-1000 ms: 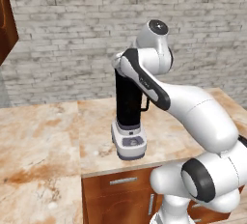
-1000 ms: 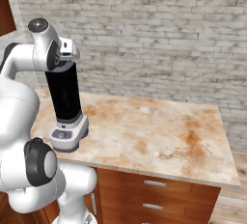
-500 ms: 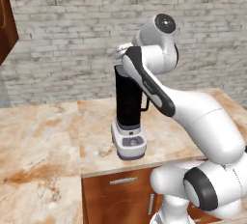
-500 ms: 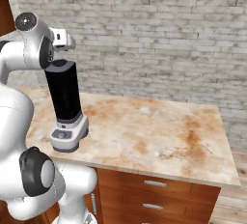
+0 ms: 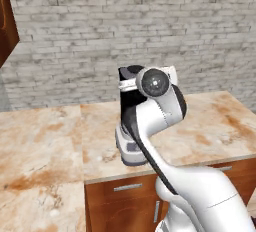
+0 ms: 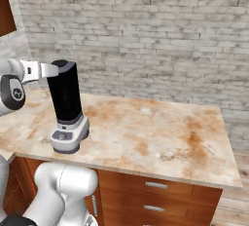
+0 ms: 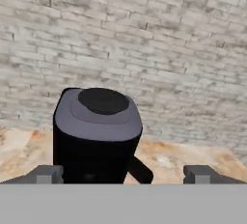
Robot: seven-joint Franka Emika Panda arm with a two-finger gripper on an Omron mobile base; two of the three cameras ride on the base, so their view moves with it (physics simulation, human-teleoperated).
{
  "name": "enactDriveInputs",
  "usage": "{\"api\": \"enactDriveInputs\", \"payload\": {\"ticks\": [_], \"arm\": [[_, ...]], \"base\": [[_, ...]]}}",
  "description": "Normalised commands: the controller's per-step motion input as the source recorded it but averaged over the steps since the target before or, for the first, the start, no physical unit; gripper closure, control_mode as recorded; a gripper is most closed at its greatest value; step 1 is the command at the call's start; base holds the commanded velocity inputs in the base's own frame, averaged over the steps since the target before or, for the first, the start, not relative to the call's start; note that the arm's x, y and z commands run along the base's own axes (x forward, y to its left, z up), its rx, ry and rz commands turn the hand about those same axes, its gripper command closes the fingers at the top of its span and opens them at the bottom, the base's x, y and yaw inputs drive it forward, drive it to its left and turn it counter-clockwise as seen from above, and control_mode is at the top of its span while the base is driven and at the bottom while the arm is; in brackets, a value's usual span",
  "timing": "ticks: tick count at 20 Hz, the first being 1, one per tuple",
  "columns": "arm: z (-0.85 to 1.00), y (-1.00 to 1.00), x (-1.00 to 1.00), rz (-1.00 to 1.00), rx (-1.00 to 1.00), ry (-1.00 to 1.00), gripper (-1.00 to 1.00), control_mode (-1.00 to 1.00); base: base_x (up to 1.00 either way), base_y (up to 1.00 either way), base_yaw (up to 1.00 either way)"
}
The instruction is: Open the blender lid, put the tangerine in the blender, close the lid, and start the blender.
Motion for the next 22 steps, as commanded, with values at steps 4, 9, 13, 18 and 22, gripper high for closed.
{"api": "enactDriveInputs", "payload": {"ticks": [4,9,13,18,22], "arm": [[-0.79,0.03,-0.72,-0.41,-0.14,0.01,-1.0,-1.0],[-0.63,0.0,-0.35,-0.41,-0.04,0.1,-1.0,-1.0],[-0.61,0.0,-0.03,-0.26,-0.01,0.13,-1.0,-1.0],[-0.72,0.03,0.0,-0.06,-0.02,0.03,-1.0,-1.0],[-0.81,0.08,0.0,-0.04,-0.05,0.0,-1.0,-1.0]], "base": [[0.0,0.0,0.0],[0.0,0.0,0.0],[0.0,0.0,0.0],[0.0,0.0,0.0],[0.0,0.0,0.0]]}}
